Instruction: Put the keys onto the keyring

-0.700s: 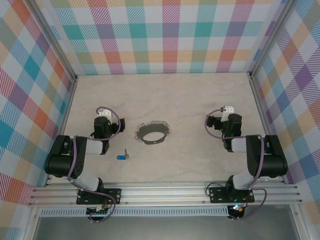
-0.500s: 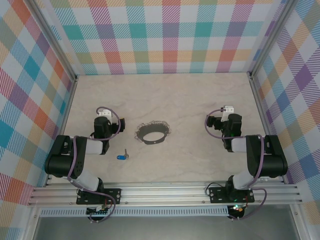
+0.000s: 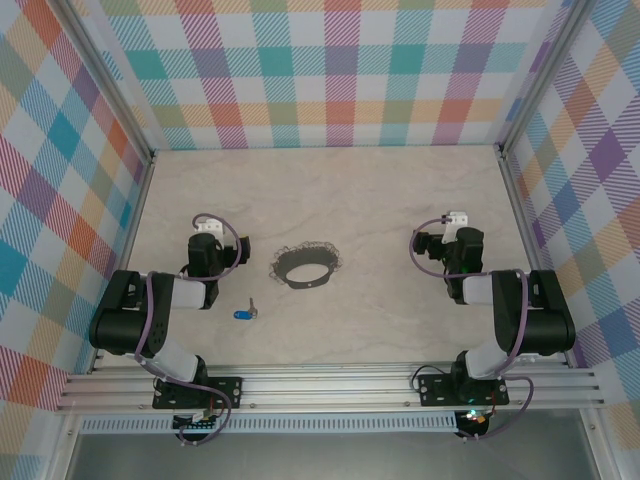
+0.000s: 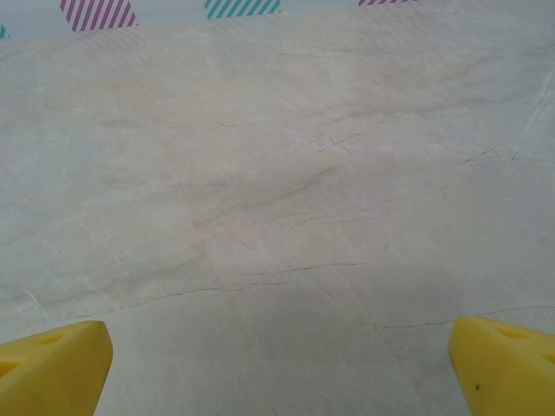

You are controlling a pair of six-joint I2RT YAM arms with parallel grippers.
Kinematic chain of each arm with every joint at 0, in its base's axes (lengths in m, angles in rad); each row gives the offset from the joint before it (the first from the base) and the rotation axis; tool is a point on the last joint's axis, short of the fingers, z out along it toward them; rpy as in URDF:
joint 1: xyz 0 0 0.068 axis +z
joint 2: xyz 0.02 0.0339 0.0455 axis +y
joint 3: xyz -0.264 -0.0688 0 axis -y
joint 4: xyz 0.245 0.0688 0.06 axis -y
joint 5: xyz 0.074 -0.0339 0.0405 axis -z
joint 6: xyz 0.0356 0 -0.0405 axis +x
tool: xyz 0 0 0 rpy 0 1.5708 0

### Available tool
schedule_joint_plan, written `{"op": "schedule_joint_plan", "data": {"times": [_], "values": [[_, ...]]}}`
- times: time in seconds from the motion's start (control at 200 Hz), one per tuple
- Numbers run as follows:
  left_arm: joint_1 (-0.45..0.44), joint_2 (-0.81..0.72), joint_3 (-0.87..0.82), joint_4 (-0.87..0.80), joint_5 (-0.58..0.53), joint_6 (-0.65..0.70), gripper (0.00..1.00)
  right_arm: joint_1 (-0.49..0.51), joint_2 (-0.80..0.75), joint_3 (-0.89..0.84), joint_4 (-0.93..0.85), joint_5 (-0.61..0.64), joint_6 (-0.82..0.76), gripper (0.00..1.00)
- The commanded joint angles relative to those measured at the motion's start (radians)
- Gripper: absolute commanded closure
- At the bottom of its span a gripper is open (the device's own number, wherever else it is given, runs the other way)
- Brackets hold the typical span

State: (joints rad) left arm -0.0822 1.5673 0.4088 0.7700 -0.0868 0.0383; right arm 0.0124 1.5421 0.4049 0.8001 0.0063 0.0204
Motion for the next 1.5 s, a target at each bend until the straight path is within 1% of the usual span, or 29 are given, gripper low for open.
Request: {"op": "schedule_joint_plan", "data": {"times": [0.0,0.275,0.355,0.4,0.455,0.53,0.63,0.67,0.725,0.765,0.895,0.935,0.975,1.045,1.095,1.2,1.3,1.375,1.424,1.494], "values": [[0.014,0.001,0.021,0.023,0.012,-0.005,0.0,-0.006,-0.008,0.005,0.027,-0.008,-0.008,0.0],[0.019,0.001,0.023,0.023,0.02,-0.008,0.0,-0.006,-0.005,0.011,0.018,-0.009,-0.005,0.0],[0.021,-0.018,0.035,-0.016,0.062,0.009,0.0,-0.005,-0.016,0.013,0.018,-0.004,-0.004,0.0],[0.02,-0.052,0.058,-0.076,0.083,0.02,0.0,-0.005,-0.059,0.054,-0.088,0.005,-0.002,0.0],[0.02,-0.089,0.091,-0.164,0.066,0.01,0.0,-0.005,-0.108,0.129,-0.279,0.021,0.004,0.0],[0.02,-0.124,0.117,-0.231,0.059,0.008,0.0,-0.005,-0.147,0.21,-0.443,0.022,0.033,0.0],[0.019,-0.186,0.154,-0.326,0.025,-0.012,0.0,-0.006,-0.206,0.277,-0.584,0.027,0.174,0.0],[0.019,-0.21,0.181,-0.385,0.011,-0.021,0.0,-0.006,-0.23,0.303,-0.648,0.072,0.279,0.0],[0.018,-0.247,0.229,-0.484,-0.011,-0.047,0.0,-0.006,-0.254,0.354,-0.79,0.138,0.435,0.0],[0.019,-0.265,0.272,-0.573,-0.02,-0.068,0.0,-0.009,-0.258,0.388,-0.854,0.094,0.445,0.0],[0.019,-0.32,0.4,-0.832,-0.038,-0.182,0.0,-0.006,-0.263,0.46,-0.984,-0.172,0.432,0.0],[0.018,-0.332,0.431,-0.903,-0.032,-0.221,0.0,-0.005,-0.266,0.466,-1.019,-0.236,0.449,0.0],[0.017,-0.345,0.458,-0.972,-0.031,-0.267,0.0,-0.004,-0.27,0.466,-1.047,-0.297,0.454,0.02],[0.016,-0.367,0.503,-1.103,-0.03,-0.327,0.0,0.009,-0.278,0.449,-1.082,-0.357,0.481,0.03],[0.016,-0.382,0.515,-1.159,-0.023,-0.36,0.0,0.024,-0.275,0.434,-1.098,-0.399,0.494,0.06],[0.015,-0.423,0.519,-1.236,0.027,-0.402,0.0,0.098,-0.255,0.416,-1.133,-0.441,0.512,0.11],[0.009,-0.466,0.511,-1.289,0.093,-0.459,0.0,0.195,-0.23,0.411,-1.165,-0.417,0.541,0.13],[-0.002,-0.499,0.494,-1.302,0.122,-0.506,0.0,0.263,-0.205,0.409,-1.158,-0.402,0.56,0.16],[-0.011,-0.519,0.478,-1.302,0.142,-0.527,0.0,0.298,-0.189,0.396,-1.124,-0.404,0.58,0.17],[-0.033,-0.533,0.462,-1.318,0.148,-0.563,0.0,0.344,-0.155,0.388,-1.097,-0.398,0.617,0.18]]}}
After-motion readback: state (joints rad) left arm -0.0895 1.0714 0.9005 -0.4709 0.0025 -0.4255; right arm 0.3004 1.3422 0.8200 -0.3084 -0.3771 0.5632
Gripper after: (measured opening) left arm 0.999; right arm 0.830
